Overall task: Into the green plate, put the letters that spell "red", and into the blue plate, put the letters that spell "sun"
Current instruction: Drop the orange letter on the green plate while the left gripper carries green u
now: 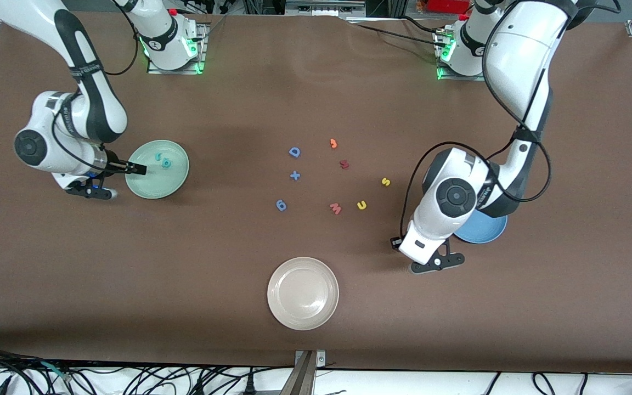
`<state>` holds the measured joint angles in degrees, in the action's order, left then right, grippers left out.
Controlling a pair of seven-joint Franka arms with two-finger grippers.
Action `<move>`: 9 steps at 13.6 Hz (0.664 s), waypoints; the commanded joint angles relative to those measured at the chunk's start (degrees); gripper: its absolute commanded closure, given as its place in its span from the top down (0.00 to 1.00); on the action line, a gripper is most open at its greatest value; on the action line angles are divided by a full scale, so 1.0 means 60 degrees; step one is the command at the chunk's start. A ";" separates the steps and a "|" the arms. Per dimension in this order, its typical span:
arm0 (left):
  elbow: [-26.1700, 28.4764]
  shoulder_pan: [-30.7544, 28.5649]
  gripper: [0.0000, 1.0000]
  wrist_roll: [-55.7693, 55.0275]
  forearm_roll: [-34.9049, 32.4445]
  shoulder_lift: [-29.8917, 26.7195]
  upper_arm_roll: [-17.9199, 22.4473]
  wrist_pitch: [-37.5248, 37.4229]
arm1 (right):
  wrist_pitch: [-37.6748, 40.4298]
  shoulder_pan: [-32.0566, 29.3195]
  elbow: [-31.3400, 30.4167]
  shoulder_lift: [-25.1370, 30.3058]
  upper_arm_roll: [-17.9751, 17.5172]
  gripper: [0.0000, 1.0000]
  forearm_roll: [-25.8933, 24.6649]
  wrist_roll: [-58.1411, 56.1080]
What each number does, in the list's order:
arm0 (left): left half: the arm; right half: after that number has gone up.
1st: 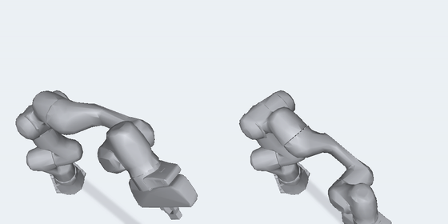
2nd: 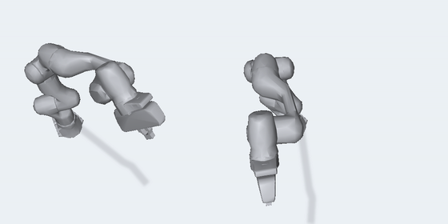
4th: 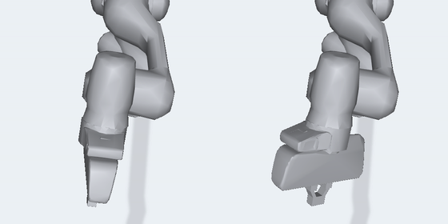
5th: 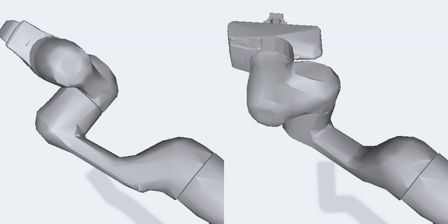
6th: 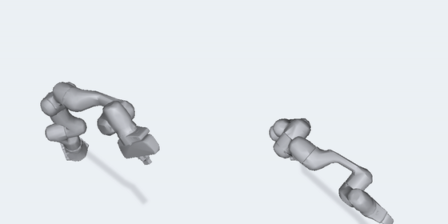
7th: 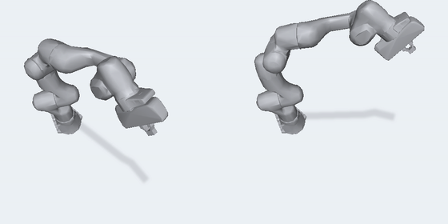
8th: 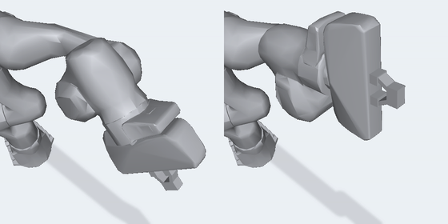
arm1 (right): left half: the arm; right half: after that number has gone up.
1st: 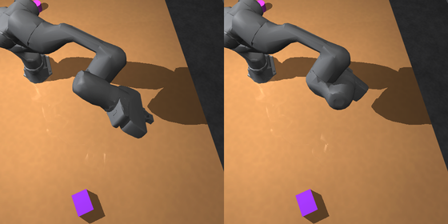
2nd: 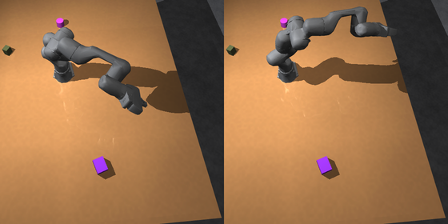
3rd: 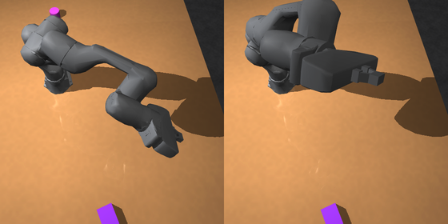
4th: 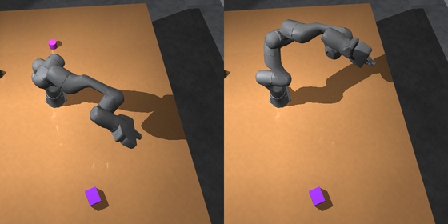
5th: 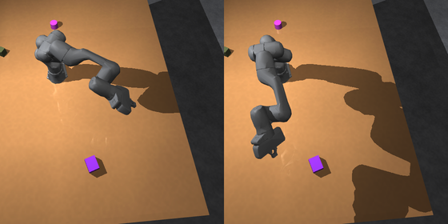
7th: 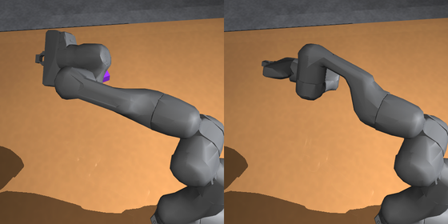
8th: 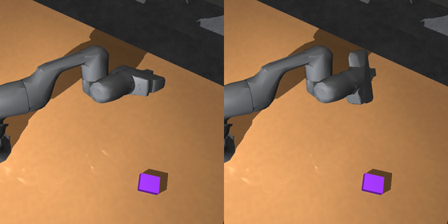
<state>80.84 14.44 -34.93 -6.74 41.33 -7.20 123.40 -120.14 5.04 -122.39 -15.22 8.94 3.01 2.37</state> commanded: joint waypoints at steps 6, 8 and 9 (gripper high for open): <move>0.0486 -0.1219 0.29 0.2890 -0.0194 -0.0399 -0.0075 -0.2092 | 0.5472 -0.0167 0.4441 0.0309 0.0004 0.99 0.0144 0.0001; 0.0617 -0.1483 0.29 0.3578 -0.0194 -0.0384 -0.0075 -0.2489 | 0.6178 -0.0211 0.5059 0.0499 0.0004 0.99 0.0129 -0.0014; 0.0691 -0.1687 0.29 0.3987 -0.0223 -0.0369 -0.0075 -0.2621 | 0.6312 -0.0211 0.5134 0.0645 -0.0011 0.99 0.0129 -0.0014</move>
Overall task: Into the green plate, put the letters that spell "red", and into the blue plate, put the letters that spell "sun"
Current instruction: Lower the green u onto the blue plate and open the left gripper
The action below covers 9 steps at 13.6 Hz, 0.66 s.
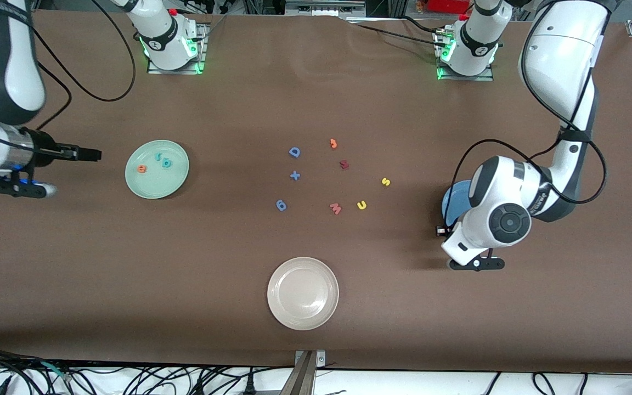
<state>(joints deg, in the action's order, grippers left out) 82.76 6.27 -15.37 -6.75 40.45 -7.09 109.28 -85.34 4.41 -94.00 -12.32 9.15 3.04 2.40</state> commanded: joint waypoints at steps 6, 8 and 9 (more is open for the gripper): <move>0.0590 -0.1074 0.38 0.2518 -0.0311 -0.0048 -0.0048 -0.0650 | 0.0440 -0.0091 0.0418 0.1247 -0.0191 0.99 0.0035 -0.0019; 0.0547 -0.1103 0.47 0.2489 -0.0311 -0.0077 -0.0063 -0.0665 | 0.0191 -0.0004 0.0403 0.1277 -0.0339 0.99 -0.0024 -0.0005; 0.0532 -0.1103 0.54 0.2489 -0.0311 -0.0121 -0.0063 -0.0665 | 0.0118 0.0011 0.0403 0.1248 -0.0339 0.99 -0.0010 -0.0005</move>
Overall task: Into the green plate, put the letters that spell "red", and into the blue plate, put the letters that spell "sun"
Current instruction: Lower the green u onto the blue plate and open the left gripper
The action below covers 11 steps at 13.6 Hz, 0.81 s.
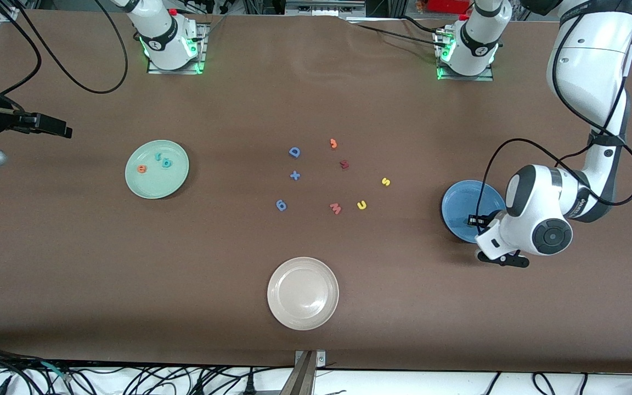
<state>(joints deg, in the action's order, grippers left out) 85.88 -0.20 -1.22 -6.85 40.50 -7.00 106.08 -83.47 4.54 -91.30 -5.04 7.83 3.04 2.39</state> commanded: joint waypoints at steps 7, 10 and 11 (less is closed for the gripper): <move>-0.0090 -0.0376 0.99 0.0174 -0.0251 -0.0786 -0.0063 -0.0364 | -0.0518 0.0049 -0.0369 -0.0010 -0.0134 0.99 -0.0067 -0.0003; -0.0148 -0.0625 0.99 0.0130 -0.0148 -0.1255 -0.0078 -0.0423 | -0.0460 0.0078 -0.0413 0.0019 -0.0178 0.99 -0.0067 0.0084; -0.0148 -0.0655 0.99 0.0058 -0.0148 -0.1358 -0.0092 -0.0539 | -0.0445 0.0093 -0.0413 0.0019 -0.0192 0.99 -0.0067 0.0157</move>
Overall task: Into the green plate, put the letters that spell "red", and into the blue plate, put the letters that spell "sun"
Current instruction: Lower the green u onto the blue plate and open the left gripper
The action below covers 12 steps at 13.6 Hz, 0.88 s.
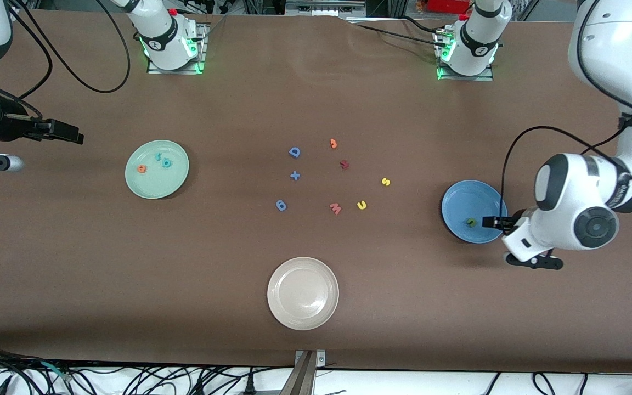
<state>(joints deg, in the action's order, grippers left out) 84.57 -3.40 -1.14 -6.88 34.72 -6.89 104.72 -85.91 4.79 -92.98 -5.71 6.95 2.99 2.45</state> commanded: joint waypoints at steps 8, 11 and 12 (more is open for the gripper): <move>0.1823 0.0376 1.00 -0.2121 0.1292 -0.2195 -0.0097 0.0093 | -0.0052 0.0081 -0.0119 0.0116 -0.0279 0.99 -0.0088 0.0148; 0.4178 0.0873 1.00 -0.3250 0.1481 -0.3381 -0.0097 0.2182 | -0.0052 0.0081 -0.0119 0.0116 -0.0279 0.99 -0.0103 0.0148; 0.4809 0.1078 1.00 -0.3543 0.1642 -0.3631 -0.0097 0.2843 | -0.0110 0.0081 -0.0119 0.0102 -0.0279 0.99 -0.0103 0.0162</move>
<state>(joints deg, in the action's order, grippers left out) 102.23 1.03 -19.25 0.44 19.73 -8.07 114.44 -85.93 5.20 -93.04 -5.71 5.49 2.95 2.56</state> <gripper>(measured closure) 0.000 0.004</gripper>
